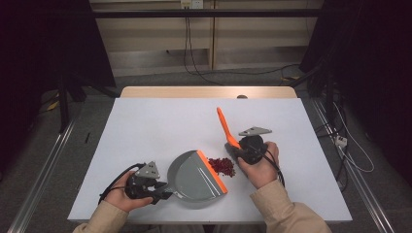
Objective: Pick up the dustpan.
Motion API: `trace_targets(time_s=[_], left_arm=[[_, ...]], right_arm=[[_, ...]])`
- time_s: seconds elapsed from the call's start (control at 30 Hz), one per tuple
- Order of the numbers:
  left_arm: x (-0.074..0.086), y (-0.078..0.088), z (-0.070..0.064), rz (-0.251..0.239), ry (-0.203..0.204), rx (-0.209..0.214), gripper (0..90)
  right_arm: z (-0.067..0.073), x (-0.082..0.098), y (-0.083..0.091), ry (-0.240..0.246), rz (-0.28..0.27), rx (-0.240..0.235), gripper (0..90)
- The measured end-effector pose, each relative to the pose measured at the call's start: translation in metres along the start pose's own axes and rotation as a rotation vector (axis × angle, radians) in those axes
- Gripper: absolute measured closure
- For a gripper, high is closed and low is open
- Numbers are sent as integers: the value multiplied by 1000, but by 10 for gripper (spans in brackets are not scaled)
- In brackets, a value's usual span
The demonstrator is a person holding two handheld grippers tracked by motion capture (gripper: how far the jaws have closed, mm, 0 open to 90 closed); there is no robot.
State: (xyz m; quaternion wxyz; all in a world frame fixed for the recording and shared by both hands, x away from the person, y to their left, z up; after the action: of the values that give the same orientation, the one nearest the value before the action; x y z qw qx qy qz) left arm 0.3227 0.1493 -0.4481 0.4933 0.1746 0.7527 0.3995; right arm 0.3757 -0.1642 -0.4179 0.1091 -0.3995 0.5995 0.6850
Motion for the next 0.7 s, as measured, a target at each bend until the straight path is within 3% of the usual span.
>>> trace_targets(time_s=[0.13,0.3,0.37,0.47,0.7], left_arm=[[1,0,1,-1,-3,5,626],[0,0,2,3,-5,7,627],[0,0,2,4,-6,9,627],[0,0,2,1,-5,7,627],[0,0,2,7,-5,10,627]], right_arm=[[-2,-5,-8,-7,100,17,701],[-2,-4,-8,-19,95,2,717],[5,-3,-9,-26,75,-13,718],[19,-3,-10,9,60,3,718],[35,-5,-13,26,48,2,718]])
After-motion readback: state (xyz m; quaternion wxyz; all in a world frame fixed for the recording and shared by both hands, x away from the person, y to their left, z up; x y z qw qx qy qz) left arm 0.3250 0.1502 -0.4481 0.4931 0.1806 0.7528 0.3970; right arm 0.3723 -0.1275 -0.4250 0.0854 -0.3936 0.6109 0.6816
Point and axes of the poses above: each handheld gripper's, and its own axes: y roughly backward along the jaws, x roughly out of its underside, z roughly to its left, the point moved 3 cm from there along -y, roughly forward along the jaws, and after that the axes turned 3 degrees about y, right-handed, at the moved point
